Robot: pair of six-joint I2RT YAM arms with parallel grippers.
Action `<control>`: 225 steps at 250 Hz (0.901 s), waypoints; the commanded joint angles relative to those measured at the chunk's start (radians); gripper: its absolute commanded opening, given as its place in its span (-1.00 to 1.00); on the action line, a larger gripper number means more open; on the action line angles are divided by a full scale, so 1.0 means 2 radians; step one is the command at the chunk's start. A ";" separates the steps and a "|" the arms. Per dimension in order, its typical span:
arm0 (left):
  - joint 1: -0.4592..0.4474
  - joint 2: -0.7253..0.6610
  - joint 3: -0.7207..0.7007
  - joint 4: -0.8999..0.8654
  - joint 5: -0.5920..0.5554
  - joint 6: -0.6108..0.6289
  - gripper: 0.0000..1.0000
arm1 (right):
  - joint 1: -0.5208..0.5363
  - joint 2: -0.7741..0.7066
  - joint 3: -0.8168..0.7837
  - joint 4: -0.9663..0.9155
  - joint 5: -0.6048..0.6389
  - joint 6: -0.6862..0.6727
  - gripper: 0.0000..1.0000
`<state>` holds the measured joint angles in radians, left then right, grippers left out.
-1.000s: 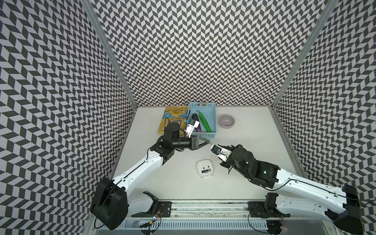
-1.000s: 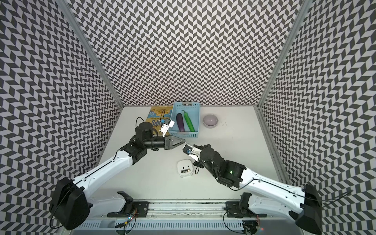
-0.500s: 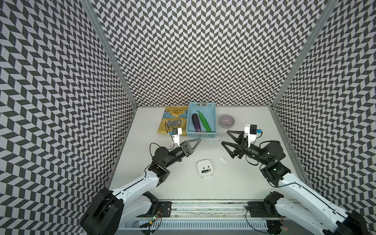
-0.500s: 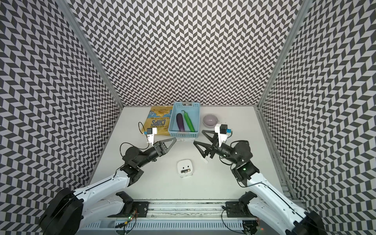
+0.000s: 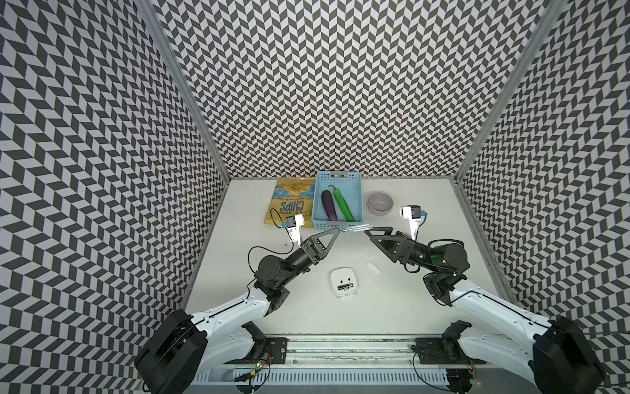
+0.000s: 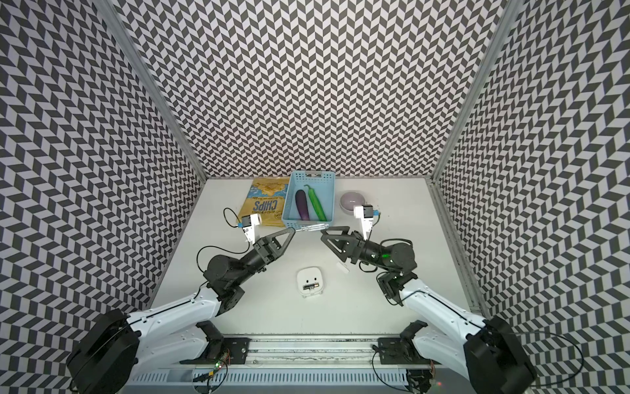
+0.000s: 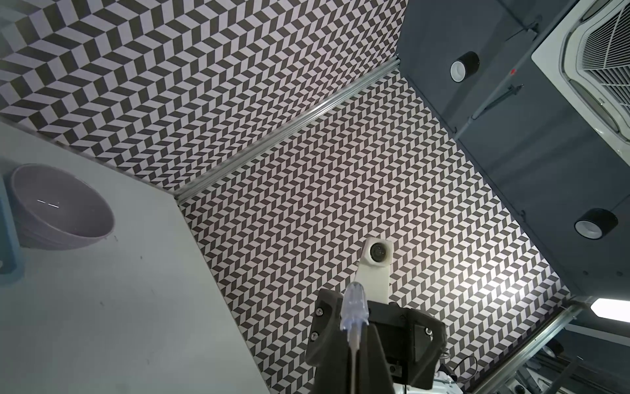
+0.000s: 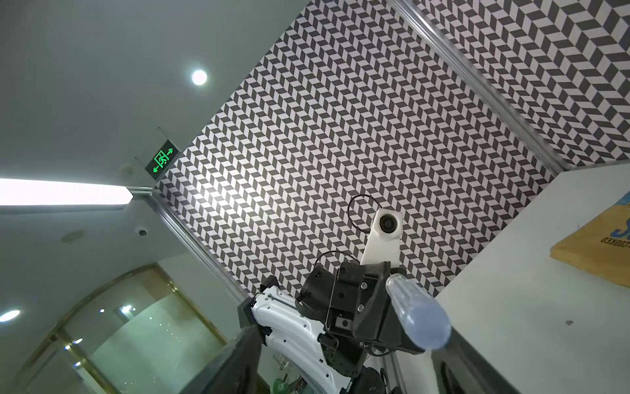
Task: Remove the battery from the alarm
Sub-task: Pick up the screwdriver from the center of the board.
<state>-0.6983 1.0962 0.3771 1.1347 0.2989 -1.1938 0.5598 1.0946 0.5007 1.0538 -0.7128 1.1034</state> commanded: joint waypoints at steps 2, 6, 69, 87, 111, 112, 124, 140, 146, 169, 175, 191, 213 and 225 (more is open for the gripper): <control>-0.009 0.003 0.021 0.026 0.000 0.002 -1.00 | 0.004 0.018 0.025 0.033 0.003 0.014 0.52; -0.010 0.004 0.022 0.027 0.000 0.003 -1.00 | 0.005 0.020 0.027 0.033 0.003 0.014 0.50; -0.014 0.009 0.025 0.029 0.000 0.003 -1.00 | 0.024 0.047 0.072 -0.010 0.008 -0.018 0.18; -0.016 0.011 0.025 0.028 -0.001 0.004 -1.00 | 0.028 0.050 0.075 -0.010 0.012 -0.021 0.10; -0.017 0.014 0.025 0.030 -0.001 0.003 -1.00 | 0.039 0.055 0.082 -0.022 0.014 -0.037 0.02; -0.018 0.015 0.025 0.030 -0.001 0.003 -1.00 | 0.039 0.055 0.083 -0.023 0.015 -0.038 0.02; -0.019 0.018 0.026 0.032 -0.001 0.003 -1.00 | 0.043 0.058 0.086 -0.028 0.017 -0.044 -0.06; -0.019 0.021 0.026 0.034 0.000 0.002 -1.00 | 0.045 0.060 0.085 -0.025 0.020 -0.042 -0.29; -0.020 0.021 0.026 0.034 -0.001 0.002 -1.00 | 0.045 0.060 0.085 -0.025 0.022 -0.043 -0.37; -0.020 0.018 0.023 0.029 -0.001 0.006 -0.97 | 0.041 0.046 0.088 -0.065 0.034 -0.067 -0.78; -0.020 0.016 0.022 0.025 -0.002 0.010 -0.87 | 0.040 0.039 0.091 -0.086 0.040 -0.079 -0.88; -0.018 0.004 0.022 -0.006 -0.002 0.033 -0.43 | 0.034 0.019 0.102 -0.156 0.055 -0.122 -1.00; -0.007 -0.032 0.020 -0.097 -0.005 0.082 0.11 | 0.017 -0.009 0.126 -0.269 0.063 -0.203 -1.00; 0.008 -0.061 0.017 -0.150 -0.005 0.112 0.30 | 0.003 -0.023 0.137 -0.323 0.059 -0.249 -1.00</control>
<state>-0.7250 1.0832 0.4061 1.0557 0.2932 -1.1183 0.6151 1.1397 0.6922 0.6659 -0.6193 0.8524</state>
